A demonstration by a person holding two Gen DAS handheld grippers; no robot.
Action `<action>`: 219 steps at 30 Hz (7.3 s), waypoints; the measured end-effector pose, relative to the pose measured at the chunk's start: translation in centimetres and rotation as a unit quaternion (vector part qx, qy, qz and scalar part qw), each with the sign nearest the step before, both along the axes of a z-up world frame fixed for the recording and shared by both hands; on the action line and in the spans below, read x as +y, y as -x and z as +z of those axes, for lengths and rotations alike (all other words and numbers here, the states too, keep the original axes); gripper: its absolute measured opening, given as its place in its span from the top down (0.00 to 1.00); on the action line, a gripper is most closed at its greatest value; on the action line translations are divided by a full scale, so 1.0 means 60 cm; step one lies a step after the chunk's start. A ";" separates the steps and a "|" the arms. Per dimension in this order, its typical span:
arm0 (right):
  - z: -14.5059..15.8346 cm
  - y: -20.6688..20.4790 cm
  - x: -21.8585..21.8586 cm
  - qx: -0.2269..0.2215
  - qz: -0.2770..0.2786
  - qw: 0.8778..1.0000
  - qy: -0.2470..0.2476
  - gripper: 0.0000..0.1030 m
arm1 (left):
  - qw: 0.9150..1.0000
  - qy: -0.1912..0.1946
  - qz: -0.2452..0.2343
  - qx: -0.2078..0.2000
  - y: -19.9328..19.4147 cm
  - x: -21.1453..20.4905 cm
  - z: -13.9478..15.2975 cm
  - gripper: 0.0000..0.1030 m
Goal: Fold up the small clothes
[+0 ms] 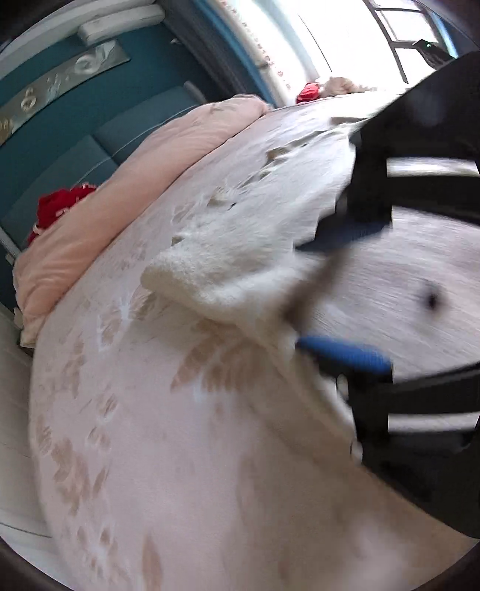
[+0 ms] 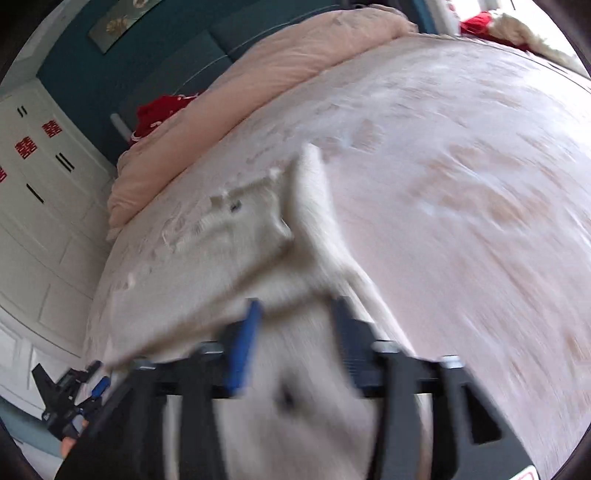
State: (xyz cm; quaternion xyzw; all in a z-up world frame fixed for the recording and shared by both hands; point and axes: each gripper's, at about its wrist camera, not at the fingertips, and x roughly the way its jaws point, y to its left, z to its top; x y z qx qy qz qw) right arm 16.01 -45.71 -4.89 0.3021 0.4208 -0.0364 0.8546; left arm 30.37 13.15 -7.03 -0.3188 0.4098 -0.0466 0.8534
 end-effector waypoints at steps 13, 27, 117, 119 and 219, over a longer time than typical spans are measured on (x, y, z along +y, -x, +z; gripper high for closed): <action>-0.057 0.316 0.030 0.079 0.051 0.994 -0.059 0.27 | 0.998 0.029 -0.012 0.055 0.339 0.061 -0.015 0.09; -0.032 0.280 0.033 0.033 0.031 0.992 -0.117 0.90 | 0.987 0.102 -0.033 0.121 0.322 0.021 -0.018 0.90; 0.034 0.127 0.175 0.027 0.072 0.995 0.071 0.88 | 0.967 -0.211 -0.131 0.055 0.151 -0.121 0.023 0.54; 0.076 0.135 0.210 -0.005 0.096 0.994 0.047 0.86 | 0.965 -0.222 -0.131 0.040 0.158 -0.121 0.028 0.54; 0.090 0.198 0.000 0.002 -0.028 0.999 -0.036 0.88 | 0.992 -0.006 0.021 0.122 0.232 0.018 0.085 0.81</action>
